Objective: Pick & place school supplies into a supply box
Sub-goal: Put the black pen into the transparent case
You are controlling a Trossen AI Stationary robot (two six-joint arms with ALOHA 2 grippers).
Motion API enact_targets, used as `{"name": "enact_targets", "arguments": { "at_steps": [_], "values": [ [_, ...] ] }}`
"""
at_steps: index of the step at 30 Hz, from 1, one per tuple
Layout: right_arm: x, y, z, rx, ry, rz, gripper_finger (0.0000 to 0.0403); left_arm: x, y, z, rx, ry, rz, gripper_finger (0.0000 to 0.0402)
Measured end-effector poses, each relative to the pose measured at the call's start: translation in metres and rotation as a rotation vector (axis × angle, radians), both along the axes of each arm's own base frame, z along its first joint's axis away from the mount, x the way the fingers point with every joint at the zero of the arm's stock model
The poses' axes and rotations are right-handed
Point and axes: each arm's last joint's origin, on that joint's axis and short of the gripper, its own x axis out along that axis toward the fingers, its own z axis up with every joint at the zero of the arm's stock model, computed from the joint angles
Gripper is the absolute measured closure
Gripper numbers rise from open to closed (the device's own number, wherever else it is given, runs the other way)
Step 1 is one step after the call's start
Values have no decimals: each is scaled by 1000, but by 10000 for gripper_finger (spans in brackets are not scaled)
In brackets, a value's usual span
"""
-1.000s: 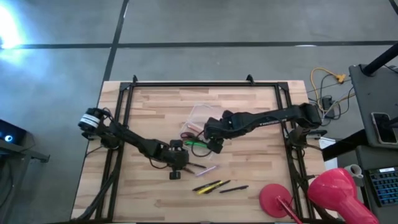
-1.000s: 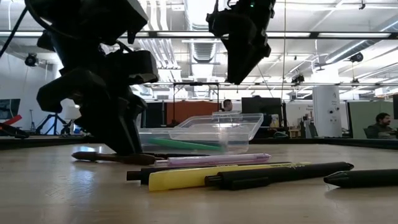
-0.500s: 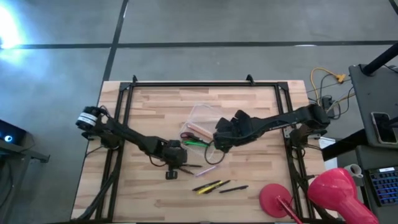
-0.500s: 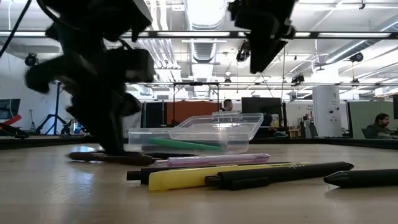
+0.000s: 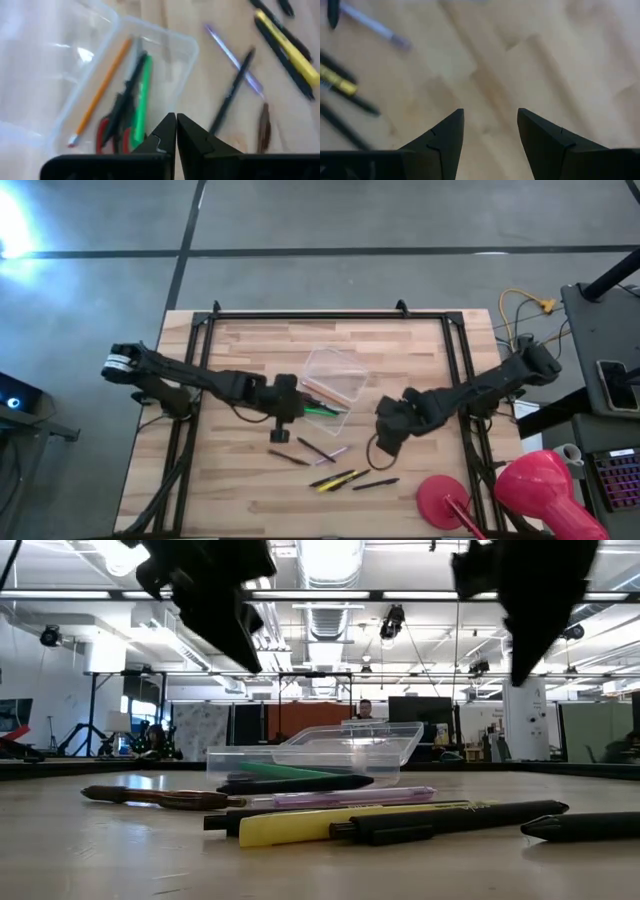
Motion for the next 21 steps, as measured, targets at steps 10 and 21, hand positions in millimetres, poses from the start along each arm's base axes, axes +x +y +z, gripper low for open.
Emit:
{"name": "enact_targets", "arguments": {
  "at_steps": [10, 21],
  "values": [
    [-22, 32, -34, 85, -41, -121, 227, 22, -28, -23, -34, -1, -228, 381],
    [-24, 34, -40, 92, -52, -112, 227, 56, -41, -46, 19, -24, -326, 265]
  ]
}}
